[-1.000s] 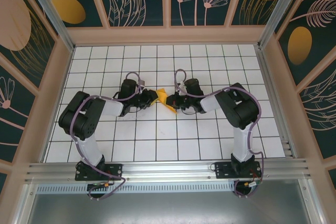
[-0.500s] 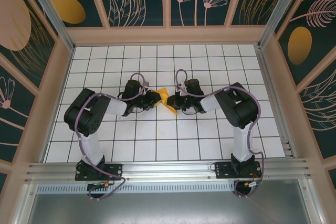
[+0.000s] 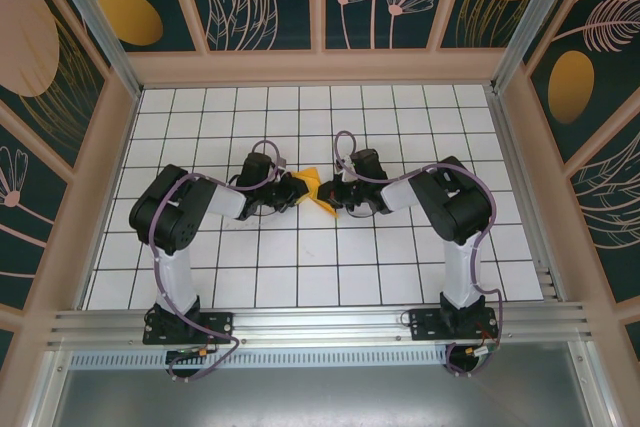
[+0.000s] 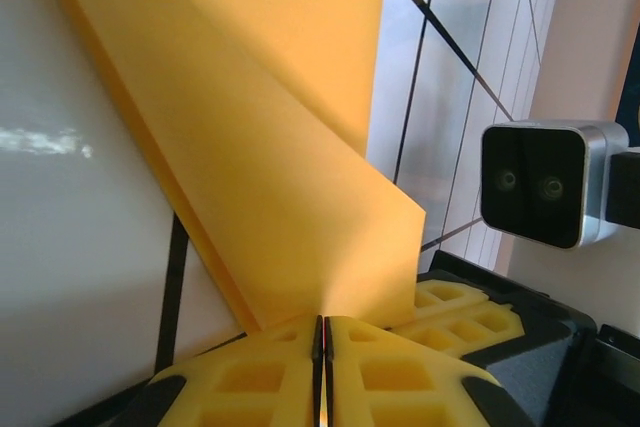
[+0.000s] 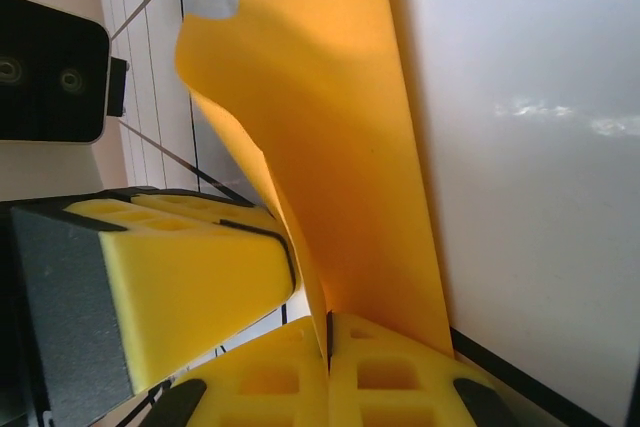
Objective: Fold a paper plane with a square sheet of paper (pick it up from the middle)
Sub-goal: Fold the wing for the fifth time at the center of the table.
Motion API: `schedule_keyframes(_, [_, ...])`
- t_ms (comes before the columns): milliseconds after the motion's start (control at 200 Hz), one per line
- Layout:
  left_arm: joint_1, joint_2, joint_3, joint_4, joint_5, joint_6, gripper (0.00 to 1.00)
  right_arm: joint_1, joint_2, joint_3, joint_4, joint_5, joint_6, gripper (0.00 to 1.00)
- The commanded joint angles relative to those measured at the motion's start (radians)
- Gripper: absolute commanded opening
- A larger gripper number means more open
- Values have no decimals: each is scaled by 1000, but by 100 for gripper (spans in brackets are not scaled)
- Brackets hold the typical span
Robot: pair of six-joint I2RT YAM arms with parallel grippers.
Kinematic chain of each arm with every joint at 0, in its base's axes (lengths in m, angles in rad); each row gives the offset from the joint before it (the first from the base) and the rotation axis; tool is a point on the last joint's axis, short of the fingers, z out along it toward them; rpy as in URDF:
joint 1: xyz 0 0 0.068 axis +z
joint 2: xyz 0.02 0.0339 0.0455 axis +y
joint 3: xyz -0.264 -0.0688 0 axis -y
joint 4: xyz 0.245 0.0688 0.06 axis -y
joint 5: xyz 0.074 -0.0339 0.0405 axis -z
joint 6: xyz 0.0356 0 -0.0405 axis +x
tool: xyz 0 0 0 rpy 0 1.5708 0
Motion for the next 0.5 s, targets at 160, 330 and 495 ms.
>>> schedule_keyframes(160, [-7, 21, 27, -122, -93, -26, 11, -3, 26, 9, -102, 18, -76, 5])
schedule_keyframes(330, [-7, 31, 38, -176, -119, -28, 10, -3, 3, 31, -137, 11, -117, 10])
schedule_keyframes(495, [-7, 40, 48, -219, -135, -17, 9, -4, -44, 29, -151, -12, -136, 15])
